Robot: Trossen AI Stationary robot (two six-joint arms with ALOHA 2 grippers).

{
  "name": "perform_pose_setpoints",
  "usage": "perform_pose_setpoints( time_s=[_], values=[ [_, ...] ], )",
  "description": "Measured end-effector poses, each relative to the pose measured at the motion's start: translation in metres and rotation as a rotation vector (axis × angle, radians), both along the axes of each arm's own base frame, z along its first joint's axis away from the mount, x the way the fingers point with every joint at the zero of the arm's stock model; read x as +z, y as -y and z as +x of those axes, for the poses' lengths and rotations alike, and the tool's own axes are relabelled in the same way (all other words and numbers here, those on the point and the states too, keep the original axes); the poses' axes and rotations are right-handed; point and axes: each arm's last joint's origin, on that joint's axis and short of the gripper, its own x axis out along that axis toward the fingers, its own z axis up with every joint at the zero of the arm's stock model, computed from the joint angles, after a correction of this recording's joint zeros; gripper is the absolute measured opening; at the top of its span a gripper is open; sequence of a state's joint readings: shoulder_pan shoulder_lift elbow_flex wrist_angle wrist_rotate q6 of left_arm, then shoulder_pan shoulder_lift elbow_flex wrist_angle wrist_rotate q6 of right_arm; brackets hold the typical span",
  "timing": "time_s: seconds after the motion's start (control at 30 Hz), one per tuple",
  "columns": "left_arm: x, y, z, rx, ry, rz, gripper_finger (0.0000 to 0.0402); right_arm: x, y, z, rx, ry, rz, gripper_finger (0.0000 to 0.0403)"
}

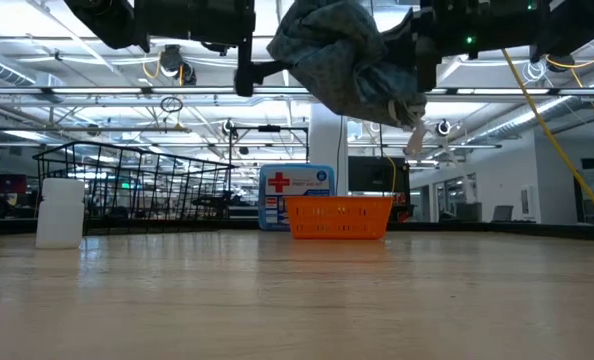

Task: Pick & place medical supplies in basket/bin
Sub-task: Put the blue patient gown into the black wire basket

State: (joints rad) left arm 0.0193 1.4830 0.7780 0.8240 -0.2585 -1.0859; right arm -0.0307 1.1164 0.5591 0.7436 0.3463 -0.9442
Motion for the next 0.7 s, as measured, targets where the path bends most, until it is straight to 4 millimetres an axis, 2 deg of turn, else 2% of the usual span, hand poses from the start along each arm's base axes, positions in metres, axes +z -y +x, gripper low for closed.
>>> perform_pose_setpoints(
  time_s=[0.23,0.7],
  values=[
    [-0.0034,-0.0068,-0.0005,0.079,-0.043,0.018,0.0392,-0.0068,-0.0016,0.0065,-0.064,-0.033,-0.054,0.0022],
    [-0.0059,-0.0092,-0.0010,0.139,-0.062,-0.008,0.0392,-0.0070,-0.0041,0.0074,-0.057,-0.040,-0.082,0.0022]
  ],
)
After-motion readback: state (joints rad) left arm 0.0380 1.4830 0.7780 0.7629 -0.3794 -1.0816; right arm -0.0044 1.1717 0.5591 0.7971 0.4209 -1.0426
